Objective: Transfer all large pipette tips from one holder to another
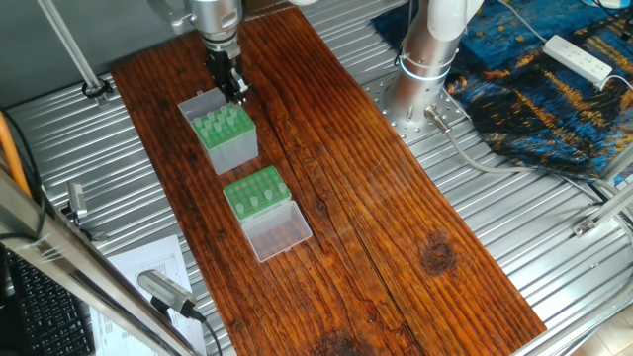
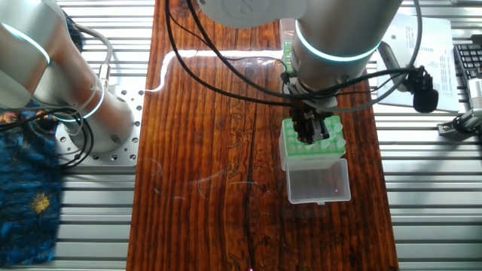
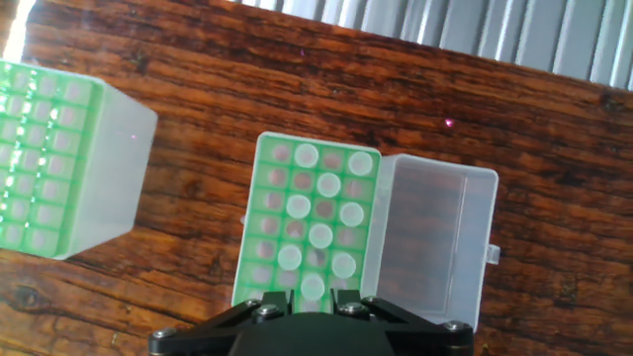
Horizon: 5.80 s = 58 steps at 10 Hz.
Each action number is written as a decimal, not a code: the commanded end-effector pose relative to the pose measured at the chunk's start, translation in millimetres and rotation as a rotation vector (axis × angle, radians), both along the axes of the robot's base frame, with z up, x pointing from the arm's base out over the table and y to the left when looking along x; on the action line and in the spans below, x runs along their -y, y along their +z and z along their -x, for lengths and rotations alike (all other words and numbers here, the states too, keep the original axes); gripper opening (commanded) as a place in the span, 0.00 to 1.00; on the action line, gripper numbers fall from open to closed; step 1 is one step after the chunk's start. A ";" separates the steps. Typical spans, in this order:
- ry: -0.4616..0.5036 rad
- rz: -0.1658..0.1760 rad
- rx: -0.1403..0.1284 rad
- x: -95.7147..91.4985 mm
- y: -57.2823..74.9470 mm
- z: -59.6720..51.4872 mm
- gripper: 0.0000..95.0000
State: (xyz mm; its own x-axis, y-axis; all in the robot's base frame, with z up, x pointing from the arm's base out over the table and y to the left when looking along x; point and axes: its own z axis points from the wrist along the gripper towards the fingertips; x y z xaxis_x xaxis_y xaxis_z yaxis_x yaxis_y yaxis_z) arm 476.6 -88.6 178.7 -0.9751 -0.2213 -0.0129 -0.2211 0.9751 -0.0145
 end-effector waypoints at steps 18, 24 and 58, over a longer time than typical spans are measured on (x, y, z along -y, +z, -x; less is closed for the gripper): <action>-0.014 0.010 0.032 -1.6 -23.6 2.9 0.20; 0.005 0.022 0.042 -2.5 -28.2 1.7 0.20; 0.138 0.029 0.031 -1.7 36.8 1.3 0.00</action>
